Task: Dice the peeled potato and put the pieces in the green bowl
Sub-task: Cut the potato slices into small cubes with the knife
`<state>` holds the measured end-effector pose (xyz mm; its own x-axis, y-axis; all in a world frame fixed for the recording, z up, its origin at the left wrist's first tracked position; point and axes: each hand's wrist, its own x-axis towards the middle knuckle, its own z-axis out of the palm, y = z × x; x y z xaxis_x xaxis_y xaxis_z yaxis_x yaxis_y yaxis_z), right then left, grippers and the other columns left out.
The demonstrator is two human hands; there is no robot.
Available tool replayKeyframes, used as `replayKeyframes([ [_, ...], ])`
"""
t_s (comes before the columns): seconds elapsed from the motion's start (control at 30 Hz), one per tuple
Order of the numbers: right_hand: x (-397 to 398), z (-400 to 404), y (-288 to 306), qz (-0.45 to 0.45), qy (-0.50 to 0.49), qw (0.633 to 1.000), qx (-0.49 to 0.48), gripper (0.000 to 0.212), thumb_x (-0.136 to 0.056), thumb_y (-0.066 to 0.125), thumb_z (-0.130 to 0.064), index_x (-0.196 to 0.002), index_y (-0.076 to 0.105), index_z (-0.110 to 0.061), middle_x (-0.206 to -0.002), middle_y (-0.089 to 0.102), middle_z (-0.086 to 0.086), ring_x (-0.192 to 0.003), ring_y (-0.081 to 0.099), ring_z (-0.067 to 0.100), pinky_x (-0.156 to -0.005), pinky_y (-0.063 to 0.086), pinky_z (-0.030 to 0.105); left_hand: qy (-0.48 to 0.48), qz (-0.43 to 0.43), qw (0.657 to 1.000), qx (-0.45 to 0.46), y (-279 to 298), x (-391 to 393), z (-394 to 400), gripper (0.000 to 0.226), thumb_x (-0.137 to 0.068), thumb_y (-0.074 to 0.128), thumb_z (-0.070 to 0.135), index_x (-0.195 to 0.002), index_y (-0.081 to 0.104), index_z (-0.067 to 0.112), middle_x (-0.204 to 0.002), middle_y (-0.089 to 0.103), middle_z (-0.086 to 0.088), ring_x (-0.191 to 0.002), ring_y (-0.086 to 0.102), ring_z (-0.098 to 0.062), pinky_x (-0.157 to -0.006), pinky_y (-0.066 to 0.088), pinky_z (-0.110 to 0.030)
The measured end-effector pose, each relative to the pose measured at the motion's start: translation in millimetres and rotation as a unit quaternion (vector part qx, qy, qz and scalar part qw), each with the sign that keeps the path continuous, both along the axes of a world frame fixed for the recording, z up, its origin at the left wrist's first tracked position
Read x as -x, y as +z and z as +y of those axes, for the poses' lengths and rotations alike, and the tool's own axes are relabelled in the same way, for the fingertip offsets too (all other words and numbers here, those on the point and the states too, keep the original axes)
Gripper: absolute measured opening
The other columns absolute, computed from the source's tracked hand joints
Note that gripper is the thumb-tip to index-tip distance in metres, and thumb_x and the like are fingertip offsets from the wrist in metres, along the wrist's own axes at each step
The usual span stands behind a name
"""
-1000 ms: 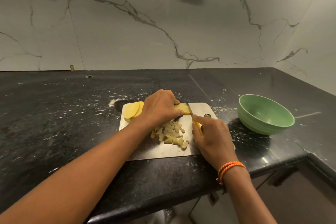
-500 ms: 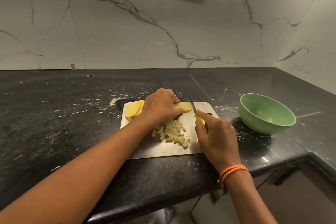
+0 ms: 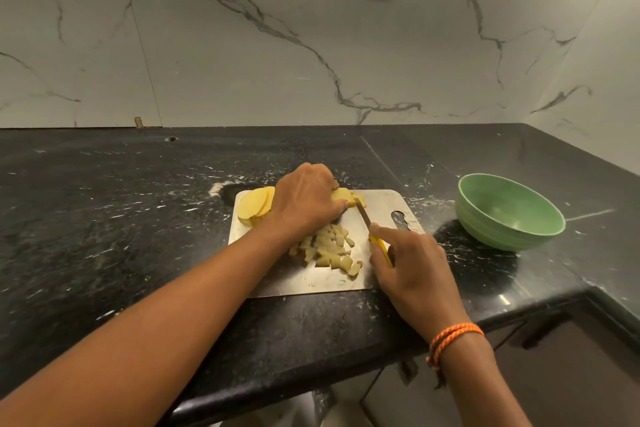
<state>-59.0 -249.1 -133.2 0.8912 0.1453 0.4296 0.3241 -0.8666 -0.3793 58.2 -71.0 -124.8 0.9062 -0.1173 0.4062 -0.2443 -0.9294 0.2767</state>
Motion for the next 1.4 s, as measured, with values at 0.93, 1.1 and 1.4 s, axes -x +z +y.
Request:
replayKeyframes([
  [0.93,-22.4,20.1,1.2,-0.022,-0.001,0.999,0.026,0.027,-0.097,0.056,-0.025,-0.119,0.07,-0.016,-0.074,0.067,0.005,-0.071,0.059,0.027,-0.068,0.051,0.042,-0.005,0.071,0.997,0.013,7.9,-1.1,2.4,0.048,-0.084,0.08,0.062,-0.117,0.082,0.028,-0.097,0.079,0.005,-0.086,0.067,-0.018,-0.078,0.059,-0.034],
  [1.1,2.6,4.5,0.9,-0.014,0.002,1.0,0.007,0.028,-0.096,0.06,-0.026,-0.12,0.069,-0.016,-0.062,0.057,-0.003,-0.065,0.058,0.026,-0.065,0.053,0.044,0.016,0.053,0.998,0.012,4.7,-2.2,3.1,0.051,-0.086,0.078,0.063,-0.119,0.08,0.023,-0.093,0.076,0.005,-0.085,0.066,-0.018,-0.08,0.062,-0.038],
  [1.4,-3.0,12.1,7.3,-0.077,-0.004,0.997,-0.028,0.033,-0.096,0.063,-0.025,-0.128,0.067,-0.022,-0.062,0.063,0.002,-0.055,0.052,0.018,-0.055,0.048,0.038,-0.017,0.108,0.994,0.026,15.9,-5.4,15.9,0.054,-0.081,0.084,0.06,-0.125,0.078,0.028,-0.117,0.079,0.004,-0.096,0.07,-0.021,-0.083,0.06,-0.038],
])
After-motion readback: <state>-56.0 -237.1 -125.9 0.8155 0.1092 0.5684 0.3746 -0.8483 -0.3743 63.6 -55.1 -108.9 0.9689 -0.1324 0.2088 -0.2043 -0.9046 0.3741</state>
